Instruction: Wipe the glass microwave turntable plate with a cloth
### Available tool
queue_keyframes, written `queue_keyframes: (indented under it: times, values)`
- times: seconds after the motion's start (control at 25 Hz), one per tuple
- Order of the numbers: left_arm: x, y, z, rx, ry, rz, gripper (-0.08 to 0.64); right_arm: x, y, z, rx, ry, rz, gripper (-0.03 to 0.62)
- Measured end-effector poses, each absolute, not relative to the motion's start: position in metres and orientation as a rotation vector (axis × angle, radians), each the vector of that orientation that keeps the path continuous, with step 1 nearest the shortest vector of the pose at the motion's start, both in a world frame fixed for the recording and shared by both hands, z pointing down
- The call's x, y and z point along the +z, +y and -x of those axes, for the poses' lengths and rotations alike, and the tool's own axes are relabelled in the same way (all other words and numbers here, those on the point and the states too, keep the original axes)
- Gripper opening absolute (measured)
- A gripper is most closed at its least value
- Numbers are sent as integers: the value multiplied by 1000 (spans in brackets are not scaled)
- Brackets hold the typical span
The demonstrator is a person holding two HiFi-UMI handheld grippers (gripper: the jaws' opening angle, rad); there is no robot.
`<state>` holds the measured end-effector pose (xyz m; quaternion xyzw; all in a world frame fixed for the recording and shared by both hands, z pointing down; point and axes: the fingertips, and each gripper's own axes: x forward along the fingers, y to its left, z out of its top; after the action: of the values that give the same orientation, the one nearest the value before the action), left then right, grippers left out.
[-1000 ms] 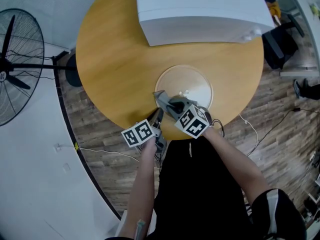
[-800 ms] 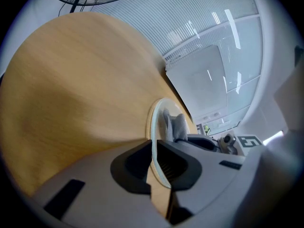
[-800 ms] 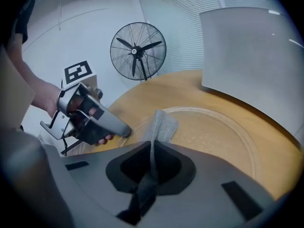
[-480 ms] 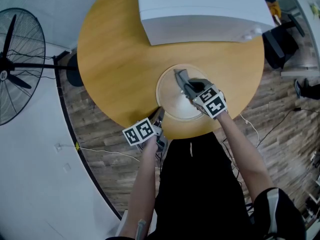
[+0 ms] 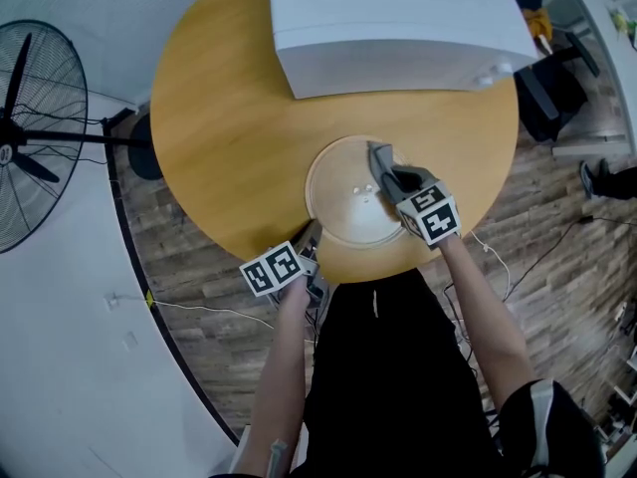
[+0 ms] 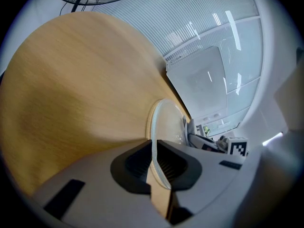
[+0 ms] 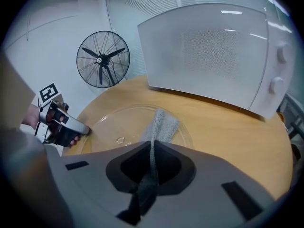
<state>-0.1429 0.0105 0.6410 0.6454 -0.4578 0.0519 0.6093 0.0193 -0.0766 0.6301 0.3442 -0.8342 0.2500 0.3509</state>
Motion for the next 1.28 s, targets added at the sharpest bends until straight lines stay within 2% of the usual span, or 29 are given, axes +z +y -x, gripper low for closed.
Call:
queue_keyframes:
  times: [0.72,1.28]
  values:
    - [643,9,140,122,-1064,-1495,28,634,44,86,619,-2249,-572,25]
    - [641,10,141,141,-1109,-1519,35,577,42,35,654,-2267,-573,26]
